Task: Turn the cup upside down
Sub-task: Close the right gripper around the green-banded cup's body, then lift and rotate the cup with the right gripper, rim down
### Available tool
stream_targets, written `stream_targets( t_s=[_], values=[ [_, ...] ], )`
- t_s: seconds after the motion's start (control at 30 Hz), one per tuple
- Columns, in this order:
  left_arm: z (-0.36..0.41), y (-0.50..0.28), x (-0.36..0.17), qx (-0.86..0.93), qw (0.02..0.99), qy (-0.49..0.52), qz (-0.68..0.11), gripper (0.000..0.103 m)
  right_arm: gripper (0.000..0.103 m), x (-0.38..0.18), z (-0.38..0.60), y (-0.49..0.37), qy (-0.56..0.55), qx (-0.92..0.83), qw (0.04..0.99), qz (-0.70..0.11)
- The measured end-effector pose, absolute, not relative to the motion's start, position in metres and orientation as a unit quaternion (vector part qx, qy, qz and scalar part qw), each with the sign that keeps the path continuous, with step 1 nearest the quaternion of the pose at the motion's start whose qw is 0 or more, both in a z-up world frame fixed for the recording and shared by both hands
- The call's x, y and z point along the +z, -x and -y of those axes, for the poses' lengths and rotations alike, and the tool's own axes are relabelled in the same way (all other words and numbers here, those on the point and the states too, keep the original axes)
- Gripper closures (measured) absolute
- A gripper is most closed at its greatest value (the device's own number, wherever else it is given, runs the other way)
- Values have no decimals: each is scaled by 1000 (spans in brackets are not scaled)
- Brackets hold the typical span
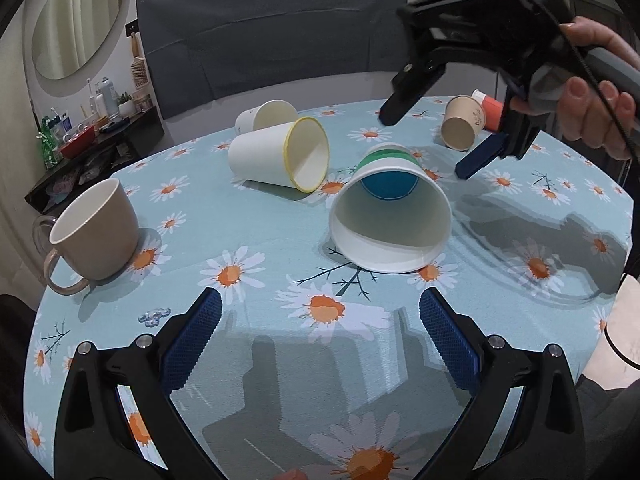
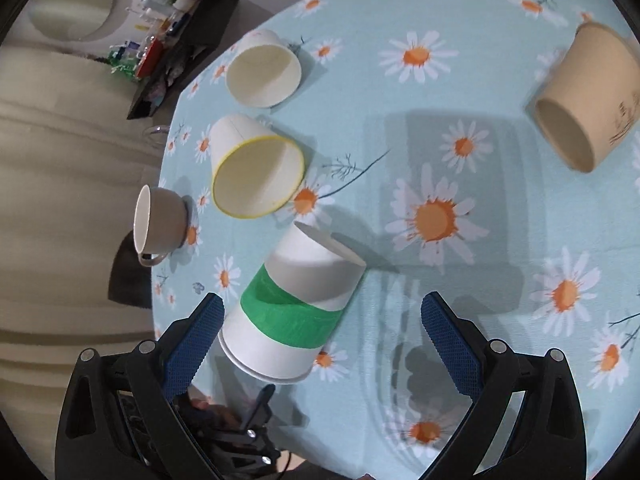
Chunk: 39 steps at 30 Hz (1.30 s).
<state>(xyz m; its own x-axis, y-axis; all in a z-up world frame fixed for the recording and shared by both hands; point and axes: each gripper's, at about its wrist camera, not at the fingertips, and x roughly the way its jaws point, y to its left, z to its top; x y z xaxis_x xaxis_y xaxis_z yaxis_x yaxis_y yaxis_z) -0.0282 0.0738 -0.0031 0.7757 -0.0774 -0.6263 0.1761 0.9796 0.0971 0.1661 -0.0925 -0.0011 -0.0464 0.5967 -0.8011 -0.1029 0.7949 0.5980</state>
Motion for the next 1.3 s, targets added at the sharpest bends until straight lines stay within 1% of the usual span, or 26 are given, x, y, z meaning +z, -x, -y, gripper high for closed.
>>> stream_targets(
  t_s=[0.07,0.23,0.27,0.3,0.33,0.37,0.53,0.67,0.8,0.97,1.13,1.3],
  values=[
    [-73,30,-3,-78,940,-77,-323,6,8,-14,90,-170,-206,251,643,-693],
    [-70,30,-3,-93,940,-77,-320,6,9,-33,76,-184,-266,263,595,-712],
    [-70,31,-3,-95,940,-77,-319,6,15,-34,75,-186,-273,263,595,-708],
    [-71,31,-3,-97,940,-76,-319,6,28,-32,75,-189,-277,267,601,-701],
    [-70,31,-4,-98,939,-76,-320,6,47,-32,75,-191,-280,273,599,-698],
    [-71,31,-4,-97,939,-76,-321,6,49,-33,77,-192,-289,277,598,-694],
    [-70,30,-6,-94,937,-76,-327,6,49,-22,85,-194,-287,292,628,-662],
    [-71,28,-6,-91,935,-71,-334,6,49,15,98,-195,-249,287,713,-589],
    [-73,24,-9,-85,931,-66,-349,6,49,45,111,-193,-170,251,808,-505],
    [-71,24,-10,-79,929,-75,-353,6,49,66,110,-182,-54,196,899,-388],
    [-68,23,-11,-74,927,-86,-358,6,49,65,103,-163,51,138,944,-294],
    [-68,21,-12,-70,924,-88,-364,6,49,56,92,-150,124,115,950,-261]
  ],
)
